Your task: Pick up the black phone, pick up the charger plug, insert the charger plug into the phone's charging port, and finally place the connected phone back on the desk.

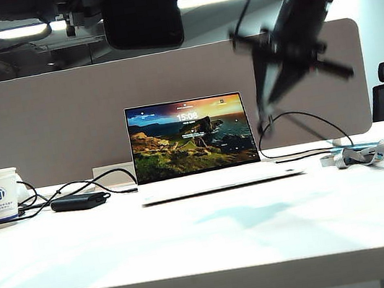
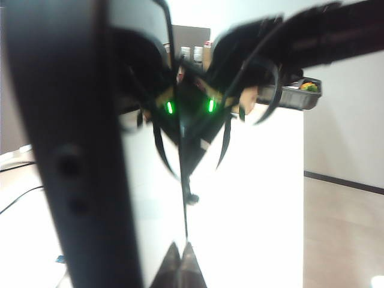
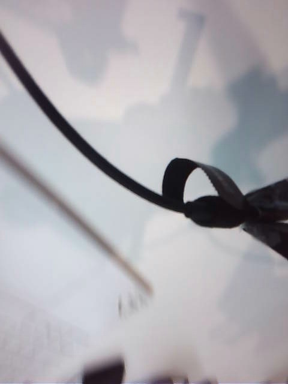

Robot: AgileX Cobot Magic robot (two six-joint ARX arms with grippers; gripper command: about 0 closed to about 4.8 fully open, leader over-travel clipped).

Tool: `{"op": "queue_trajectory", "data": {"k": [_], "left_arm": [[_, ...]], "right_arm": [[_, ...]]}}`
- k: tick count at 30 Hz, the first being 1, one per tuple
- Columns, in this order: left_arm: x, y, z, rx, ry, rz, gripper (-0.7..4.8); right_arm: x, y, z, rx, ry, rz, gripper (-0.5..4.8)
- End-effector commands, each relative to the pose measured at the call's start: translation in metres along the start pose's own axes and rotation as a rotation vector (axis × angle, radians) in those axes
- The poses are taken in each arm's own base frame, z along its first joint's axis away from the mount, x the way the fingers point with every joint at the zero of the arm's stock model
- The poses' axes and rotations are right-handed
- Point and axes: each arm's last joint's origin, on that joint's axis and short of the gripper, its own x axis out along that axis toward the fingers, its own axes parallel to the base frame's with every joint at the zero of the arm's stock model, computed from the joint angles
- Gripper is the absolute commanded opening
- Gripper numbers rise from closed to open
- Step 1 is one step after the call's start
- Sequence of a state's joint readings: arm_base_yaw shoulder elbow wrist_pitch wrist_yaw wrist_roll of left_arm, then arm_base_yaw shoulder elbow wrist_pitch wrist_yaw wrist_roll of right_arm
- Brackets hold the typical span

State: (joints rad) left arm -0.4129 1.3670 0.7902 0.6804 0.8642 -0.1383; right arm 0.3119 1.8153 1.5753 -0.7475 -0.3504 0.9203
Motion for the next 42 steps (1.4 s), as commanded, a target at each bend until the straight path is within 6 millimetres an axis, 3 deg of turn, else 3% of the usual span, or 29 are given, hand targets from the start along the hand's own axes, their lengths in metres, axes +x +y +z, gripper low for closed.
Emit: {"op": "queue_trajectory", "data": {"k": [1, 5, 11, 20, 30, 42], "left_arm": [[-0.001, -0.002, 0.007, -0.006, -0.027, -0.019, -0.07], [-0.001, -0.002, 0.007, -0.022, -0.027, -0.019, -0.07], [-0.001, -0.002, 0.007, -0.026, -0.027, -0.020, -0.07], [-0.001, -0.002, 0.007, -0.028, -0.027, -0.021, -0.07], [-0.001, -0.002, 0.007, -0.030, -0.027, -0.020, -0.07], [-0.001, -0.003, 0.007, -0.059, -0.018, -0.062, -0.07]], "right_arm": [[-0.038, 0.015, 0.008, -0.141, -0.090, 0.202, -0.06], [-0.072, 0.027, 0.013, -0.279, -0.192, 0.381, -0.06], [-0.097, 0.043, 0.008, -0.399, -0.181, 0.597, -0.06], [-0.097, 0.043, 0.007, -0.358, -0.108, 0.641, 0.04], [-0.099, 0.045, 0.008, -0.479, -0.161, 0.658, 0.07], [-0.119, 0.065, 0.008, -0.872, -0.259, 0.930, -0.01]]}}
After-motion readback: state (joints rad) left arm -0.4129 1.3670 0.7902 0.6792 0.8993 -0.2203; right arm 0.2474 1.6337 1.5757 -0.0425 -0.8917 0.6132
